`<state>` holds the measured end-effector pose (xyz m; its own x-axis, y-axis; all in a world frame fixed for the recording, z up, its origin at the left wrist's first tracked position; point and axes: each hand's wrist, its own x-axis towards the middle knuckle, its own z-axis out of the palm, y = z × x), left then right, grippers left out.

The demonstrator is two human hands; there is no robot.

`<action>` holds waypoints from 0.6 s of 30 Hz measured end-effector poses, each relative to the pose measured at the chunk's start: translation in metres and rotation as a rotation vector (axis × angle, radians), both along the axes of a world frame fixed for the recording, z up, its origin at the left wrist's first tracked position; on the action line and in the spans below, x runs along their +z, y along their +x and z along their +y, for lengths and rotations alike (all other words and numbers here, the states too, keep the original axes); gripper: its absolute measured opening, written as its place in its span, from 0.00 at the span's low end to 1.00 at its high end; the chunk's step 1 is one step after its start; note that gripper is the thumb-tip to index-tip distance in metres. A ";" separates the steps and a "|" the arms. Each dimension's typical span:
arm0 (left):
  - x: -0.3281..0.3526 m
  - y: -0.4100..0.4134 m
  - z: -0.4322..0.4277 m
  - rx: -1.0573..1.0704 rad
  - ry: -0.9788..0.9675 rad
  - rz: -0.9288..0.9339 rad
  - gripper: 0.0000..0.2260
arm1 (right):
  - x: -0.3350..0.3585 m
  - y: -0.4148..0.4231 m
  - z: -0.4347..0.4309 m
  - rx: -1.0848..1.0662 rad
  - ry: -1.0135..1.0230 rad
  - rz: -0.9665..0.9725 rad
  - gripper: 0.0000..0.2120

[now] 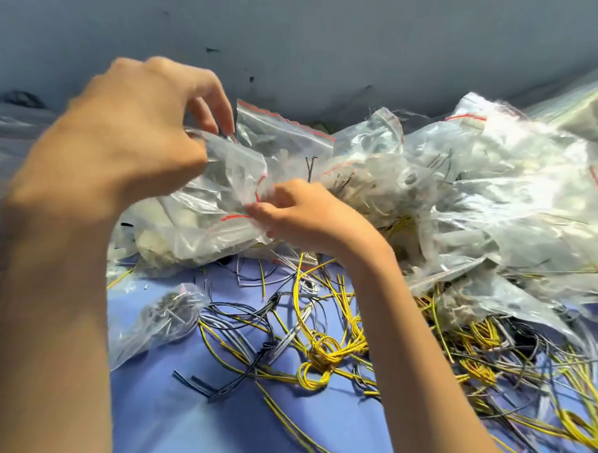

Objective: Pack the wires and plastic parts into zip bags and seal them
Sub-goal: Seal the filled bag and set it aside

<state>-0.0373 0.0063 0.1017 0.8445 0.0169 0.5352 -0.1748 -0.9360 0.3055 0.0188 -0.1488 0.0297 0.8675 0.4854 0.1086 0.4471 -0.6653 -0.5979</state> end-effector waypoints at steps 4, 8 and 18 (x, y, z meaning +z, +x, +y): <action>-0.008 0.006 0.000 -0.043 0.048 0.174 0.15 | -0.008 -0.012 0.017 -0.014 -0.067 -0.114 0.21; -0.011 0.008 0.007 -0.044 0.077 0.241 0.24 | -0.014 -0.017 -0.004 -0.055 -0.194 -0.200 0.19; -0.015 0.010 0.004 -0.137 0.082 0.312 0.21 | -0.006 -0.036 -0.067 -0.005 -0.088 -0.307 0.25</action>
<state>-0.0276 0.0098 0.0864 0.9591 -0.1402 0.2460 -0.2107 -0.9338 0.2891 -0.0169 -0.2160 0.0238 0.8033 0.5001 0.3235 0.5941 -0.7111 -0.3761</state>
